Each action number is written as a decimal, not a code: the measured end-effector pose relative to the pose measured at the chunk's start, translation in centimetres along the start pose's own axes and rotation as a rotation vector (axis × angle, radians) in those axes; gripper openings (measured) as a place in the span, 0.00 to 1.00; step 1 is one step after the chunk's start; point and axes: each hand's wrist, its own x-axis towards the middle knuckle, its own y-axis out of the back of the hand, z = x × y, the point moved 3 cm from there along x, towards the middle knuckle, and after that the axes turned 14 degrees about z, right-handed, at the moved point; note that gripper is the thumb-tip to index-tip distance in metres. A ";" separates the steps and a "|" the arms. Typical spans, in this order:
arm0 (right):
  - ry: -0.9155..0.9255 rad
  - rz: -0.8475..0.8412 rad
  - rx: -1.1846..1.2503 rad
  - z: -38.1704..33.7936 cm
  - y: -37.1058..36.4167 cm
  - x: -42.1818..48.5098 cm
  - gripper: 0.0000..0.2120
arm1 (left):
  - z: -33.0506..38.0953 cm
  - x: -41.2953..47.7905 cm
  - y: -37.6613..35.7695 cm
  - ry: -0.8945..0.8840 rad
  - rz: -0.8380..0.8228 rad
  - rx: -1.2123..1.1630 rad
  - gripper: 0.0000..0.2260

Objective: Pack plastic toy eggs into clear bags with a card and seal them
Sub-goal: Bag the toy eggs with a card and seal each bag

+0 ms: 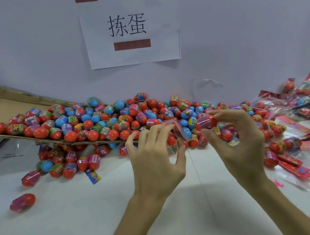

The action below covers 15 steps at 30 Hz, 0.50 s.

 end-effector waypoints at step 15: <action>0.205 -0.246 -0.237 -0.1 -3.1 -3.5 0.10 | 0.3 -0.4 -0.2 -0.080 0.072 -0.014 0.22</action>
